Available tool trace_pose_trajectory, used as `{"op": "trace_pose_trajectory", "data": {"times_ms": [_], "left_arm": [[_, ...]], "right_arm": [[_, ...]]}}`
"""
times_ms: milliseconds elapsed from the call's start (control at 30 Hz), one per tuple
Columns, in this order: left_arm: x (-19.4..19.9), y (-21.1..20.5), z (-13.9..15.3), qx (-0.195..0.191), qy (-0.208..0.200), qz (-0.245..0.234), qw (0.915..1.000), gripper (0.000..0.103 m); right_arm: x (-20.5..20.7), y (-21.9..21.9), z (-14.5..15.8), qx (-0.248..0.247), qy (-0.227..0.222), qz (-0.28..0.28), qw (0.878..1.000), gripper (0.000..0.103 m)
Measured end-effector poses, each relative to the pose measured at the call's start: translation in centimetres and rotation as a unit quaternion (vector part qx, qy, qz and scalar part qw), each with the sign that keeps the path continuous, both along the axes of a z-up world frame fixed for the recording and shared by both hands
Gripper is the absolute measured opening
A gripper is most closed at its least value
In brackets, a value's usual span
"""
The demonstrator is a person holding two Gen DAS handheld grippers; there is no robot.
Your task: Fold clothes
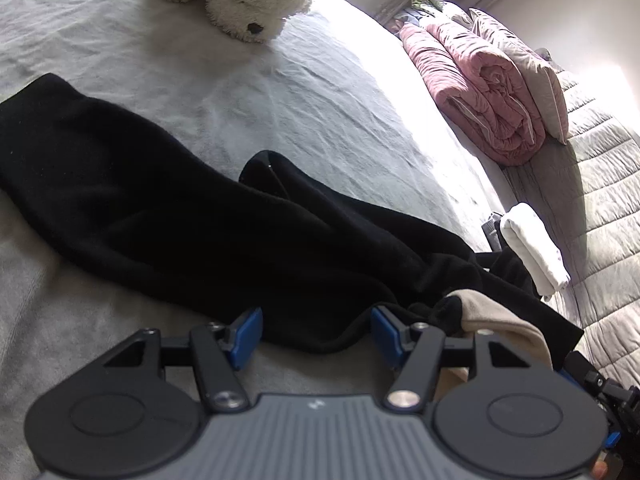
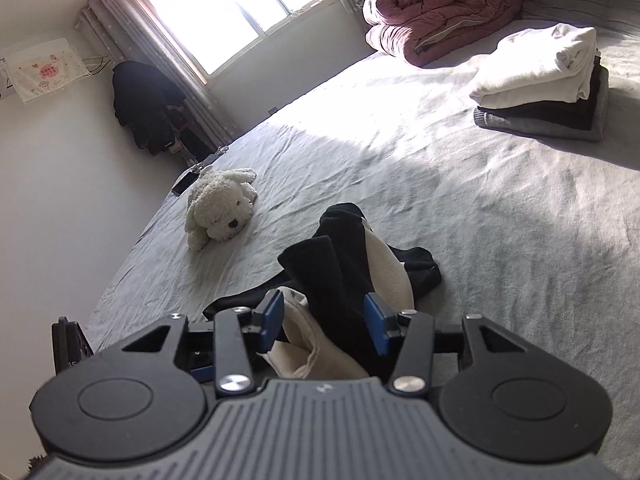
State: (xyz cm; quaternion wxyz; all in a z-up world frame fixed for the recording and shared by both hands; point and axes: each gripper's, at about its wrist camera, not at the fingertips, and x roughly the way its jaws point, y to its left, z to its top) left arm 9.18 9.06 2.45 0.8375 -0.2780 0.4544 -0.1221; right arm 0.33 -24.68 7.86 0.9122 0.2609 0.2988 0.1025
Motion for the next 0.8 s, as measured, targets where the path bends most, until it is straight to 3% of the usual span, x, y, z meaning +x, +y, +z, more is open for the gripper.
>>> {"op": "trace_pose_trajectory", "data": {"times_ms": [133,200,300,333,367,500,700,800], "left_arm": [[0.2,0.1,-0.8,-0.02,0.007,0.04,0.999,0.057],[0.2,0.4,-1.3,-0.031,0.011,0.068,0.9971,0.049],[0.2,0.5,-1.7,-0.019,0.018,0.098,0.9948,0.024],[0.2,0.4,-1.8,-0.01,0.019,0.104,0.9944,0.009],[0.2,0.4,-1.8,-0.004,0.018,0.108,0.994,0.001],[-0.2,0.4,-1.5,0.005,0.003,0.121,0.9927,0.001],[-0.8,1.5,0.6,0.043,-0.053,0.135,0.9886,0.0],[-0.9,2.3,2.3,0.075,-0.093,0.145,0.9821,0.0]], "right_arm": [[1.1,0.3,-0.2,-0.012,-0.004,-0.019,1.0,0.012],[1.4,0.3,-0.1,-0.013,-0.009,-0.031,0.999,0.01],[1.0,-0.2,0.6,-0.014,-0.03,-0.058,0.998,0.009],[0.8,-0.5,0.9,-0.012,-0.039,-0.068,0.997,0.009],[0.7,-0.8,1.3,-0.012,-0.046,-0.078,0.996,0.009],[0.5,-2.4,1.7,-0.016,-0.053,-0.113,0.992,0.009],[0.2,-4.3,1.3,-0.008,-0.044,-0.141,0.989,0.009],[-0.3,-4.9,1.6,-0.009,-0.051,-0.144,0.988,0.009]]}}
